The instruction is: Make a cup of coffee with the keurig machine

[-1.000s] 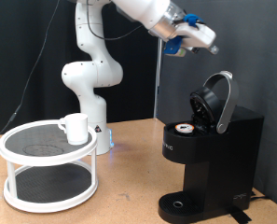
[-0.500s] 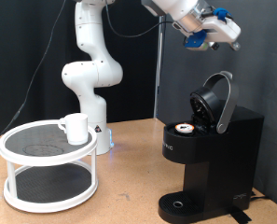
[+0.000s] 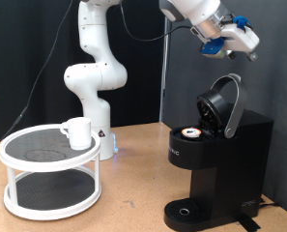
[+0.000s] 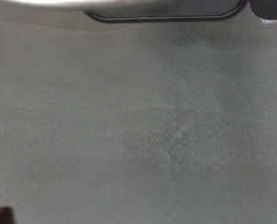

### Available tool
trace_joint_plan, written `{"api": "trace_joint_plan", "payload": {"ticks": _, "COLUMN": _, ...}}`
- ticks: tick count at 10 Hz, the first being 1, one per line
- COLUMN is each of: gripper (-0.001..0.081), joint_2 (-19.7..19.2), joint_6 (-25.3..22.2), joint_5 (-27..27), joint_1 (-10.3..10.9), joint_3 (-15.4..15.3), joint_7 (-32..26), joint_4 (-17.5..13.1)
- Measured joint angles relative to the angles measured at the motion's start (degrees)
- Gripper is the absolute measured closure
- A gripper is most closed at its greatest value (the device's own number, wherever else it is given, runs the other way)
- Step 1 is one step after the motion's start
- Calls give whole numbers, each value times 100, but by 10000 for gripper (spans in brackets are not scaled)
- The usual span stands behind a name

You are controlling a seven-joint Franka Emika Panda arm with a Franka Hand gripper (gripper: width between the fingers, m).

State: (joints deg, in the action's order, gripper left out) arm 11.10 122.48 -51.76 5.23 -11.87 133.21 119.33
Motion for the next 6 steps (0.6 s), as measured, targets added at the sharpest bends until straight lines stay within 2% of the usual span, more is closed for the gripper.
{"api": "trace_joint_plan", "payload": {"ticks": 1, "gripper": 118, "joint_2": -67, "joint_6": 38, "joint_5": 10, "joint_1": 0, "joint_3": -19, "joint_7": 2, "joint_4": -20}}
{"api": "trace_joint_plan", "payload": {"ticks": 2, "gripper": 302, "joint_2": -126, "joint_6": 77, "joint_5": 34, "joint_1": 0, "joint_3": -29, "joint_7": 3, "joint_4": -28}}
{"api": "trace_joint_plan", "payload": {"ticks": 3, "gripper": 302, "joint_2": -181, "joint_6": 111, "joint_5": 72, "joint_1": 0, "joint_3": -39, "joint_7": 5, "joint_4": -42}}
{"api": "trace_joint_plan", "payload": {"ticks": 4, "gripper": 484, "joint_2": -238, "joint_6": 152, "joint_5": 124, "joint_1": 0, "joint_3": -42, "joint_7": 14, "joint_4": -47}}
{"api": "trace_joint_plan", "payload": {"ticks": 5, "gripper": 626, "joint_2": -273, "joint_6": 200, "joint_5": 166, "joint_1": -2, "joint_3": -42, "joint_7": 17, "joint_4": -47}}
{"api": "trace_joint_plan", "payload": {"ticks": 6, "gripper": 626, "joint_2": -295, "joint_6": 236, "joint_5": 171, "joint_1": -7, "joint_3": -40, "joint_7": 14, "joint_4": -46}}
